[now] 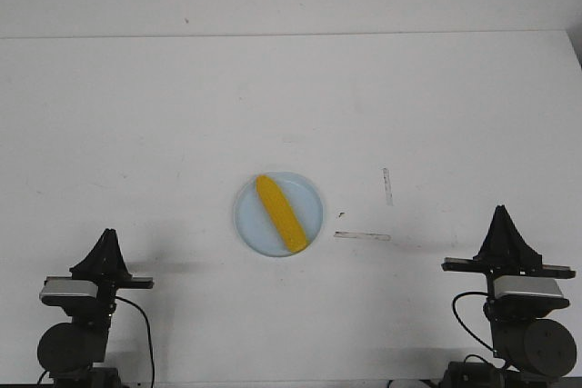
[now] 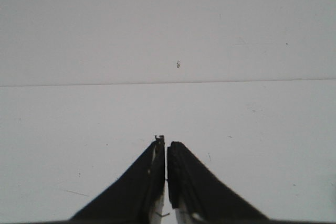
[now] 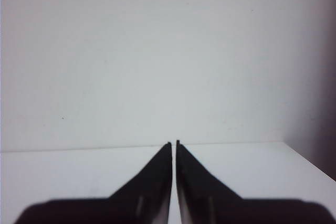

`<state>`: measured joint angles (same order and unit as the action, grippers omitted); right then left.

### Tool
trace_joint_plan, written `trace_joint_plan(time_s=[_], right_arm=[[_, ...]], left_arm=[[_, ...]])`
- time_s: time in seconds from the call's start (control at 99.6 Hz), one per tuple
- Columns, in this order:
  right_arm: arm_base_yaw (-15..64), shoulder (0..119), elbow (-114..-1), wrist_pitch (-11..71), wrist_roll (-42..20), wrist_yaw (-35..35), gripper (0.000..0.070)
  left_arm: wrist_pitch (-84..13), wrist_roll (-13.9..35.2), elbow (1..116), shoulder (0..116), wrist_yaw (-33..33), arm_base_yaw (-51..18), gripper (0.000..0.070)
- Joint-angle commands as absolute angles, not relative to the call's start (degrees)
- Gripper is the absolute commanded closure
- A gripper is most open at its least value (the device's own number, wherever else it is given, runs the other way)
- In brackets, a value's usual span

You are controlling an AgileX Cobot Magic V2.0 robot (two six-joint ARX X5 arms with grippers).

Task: Place corn on plate with both arms

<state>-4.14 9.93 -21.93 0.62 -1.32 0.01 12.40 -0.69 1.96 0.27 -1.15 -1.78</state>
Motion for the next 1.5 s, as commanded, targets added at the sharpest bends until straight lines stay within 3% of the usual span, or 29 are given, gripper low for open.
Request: trace_joint_plan(time_s=[0.0,0.321,0.552,0.823,1.064,1.486], right_arm=[[-4.08,9.78,-22.0,0.03,-1.63,0.01,0.0685],[-3.55,8.56,-20.88,0.36,-1.32,-0.16,0.0685],[-1.93,-0.25,-10.41,-5.54,-1.43,-3.14,0.0685],[-0.56,0.08,-0.56,-10.66,-1.56,-6.04,0.0685],[1.28,0.08,-0.73,-5.67,-1.43,-4.43,0.0685],[1.87,0.08,-0.73,-6.42,-1.43,-4.47,0.0685]], left_arm=[[13.08,-0.58,0.75,0.19,-1.02,-1.89,0.0699],[13.1,-0.58,0.75,0.19,-1.02,-1.89,0.0699],[13.08,-0.58,0.75,0.19,-1.02,-1.89,0.0699],[12.97,-0.58,0.75,0.19,-1.02,-1.89,0.0699],[12.93,-0.58,0.78,0.19,-1.04,-1.89,0.0699],[12.95,-0.58,0.78,0.19,-1.02,-1.89,0.0699]])
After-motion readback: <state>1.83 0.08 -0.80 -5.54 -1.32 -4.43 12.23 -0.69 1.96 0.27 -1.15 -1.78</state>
